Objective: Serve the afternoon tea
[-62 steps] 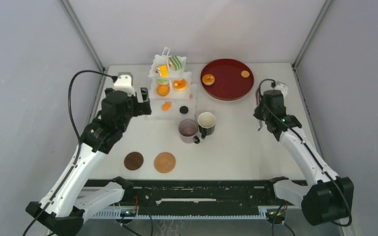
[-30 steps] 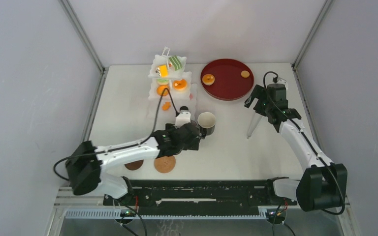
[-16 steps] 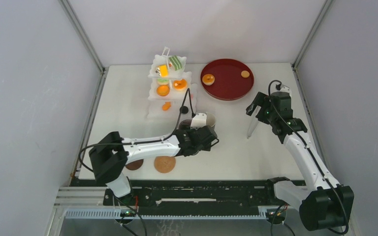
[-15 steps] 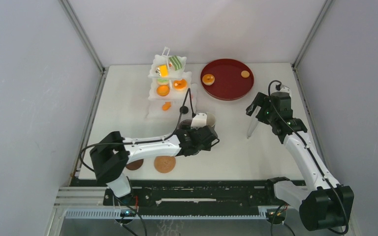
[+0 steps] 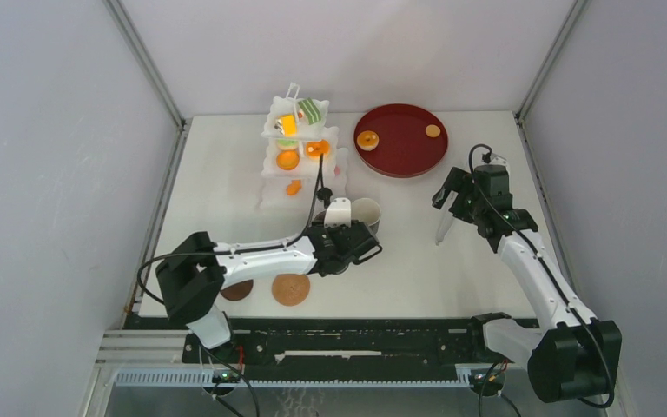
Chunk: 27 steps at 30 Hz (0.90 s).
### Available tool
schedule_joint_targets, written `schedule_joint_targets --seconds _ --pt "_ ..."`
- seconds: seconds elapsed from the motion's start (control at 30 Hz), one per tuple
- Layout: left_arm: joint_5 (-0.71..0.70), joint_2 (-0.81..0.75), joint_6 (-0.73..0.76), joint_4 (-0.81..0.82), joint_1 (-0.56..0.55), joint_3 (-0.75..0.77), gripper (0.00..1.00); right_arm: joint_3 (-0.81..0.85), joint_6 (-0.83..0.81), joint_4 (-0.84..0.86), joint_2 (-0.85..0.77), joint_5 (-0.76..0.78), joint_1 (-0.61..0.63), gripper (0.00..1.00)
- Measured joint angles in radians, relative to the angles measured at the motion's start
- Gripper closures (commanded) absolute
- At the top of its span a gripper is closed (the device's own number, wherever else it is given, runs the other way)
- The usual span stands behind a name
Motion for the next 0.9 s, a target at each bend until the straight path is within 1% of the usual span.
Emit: schedule_joint_targets --seconds 0.2,0.3,0.43,0.47,0.5,0.63,0.67,0.8,0.83,0.9 --pt "-0.02 -0.058 -0.055 -0.011 0.037 -0.058 0.36 -0.001 -0.002 0.005 0.012 -0.003 0.006 0.0" --pt "-0.023 -0.073 -0.063 -0.016 0.047 -0.076 0.4 -0.001 -0.003 0.006 0.016 -0.004 0.006 0.0" --pt "-0.011 -0.071 -0.06 -0.007 0.047 -0.076 0.51 -0.002 -0.003 0.012 0.026 -0.008 0.007 0.0" --pt "-0.006 -0.068 -0.058 -0.001 0.047 -0.076 0.56 -0.002 -0.003 0.014 0.029 -0.008 0.009 0.0" --pt "0.0 -0.063 -0.056 0.003 0.047 -0.076 0.58 -0.002 -0.003 0.015 0.031 -0.009 0.011 0.0" --pt "0.026 -0.04 -0.033 0.016 0.047 -0.075 0.63 -0.002 -0.003 0.026 0.04 -0.016 0.013 0.0" --pt "0.035 -0.032 -0.026 0.016 0.048 -0.074 0.67 -0.002 -0.003 0.029 0.043 -0.016 0.013 0.0" --pt "0.05 -0.012 -0.01 0.015 0.049 -0.072 0.98 -0.002 -0.003 0.039 0.044 -0.019 0.013 0.0" --pt "0.057 -0.012 -0.006 0.02 0.053 -0.072 0.99 -0.002 -0.003 0.041 0.044 -0.02 0.013 0.0" --pt "0.06 -0.013 -0.008 0.019 0.057 -0.071 1.0 -0.002 -0.003 0.046 0.044 -0.023 0.013 0.0"
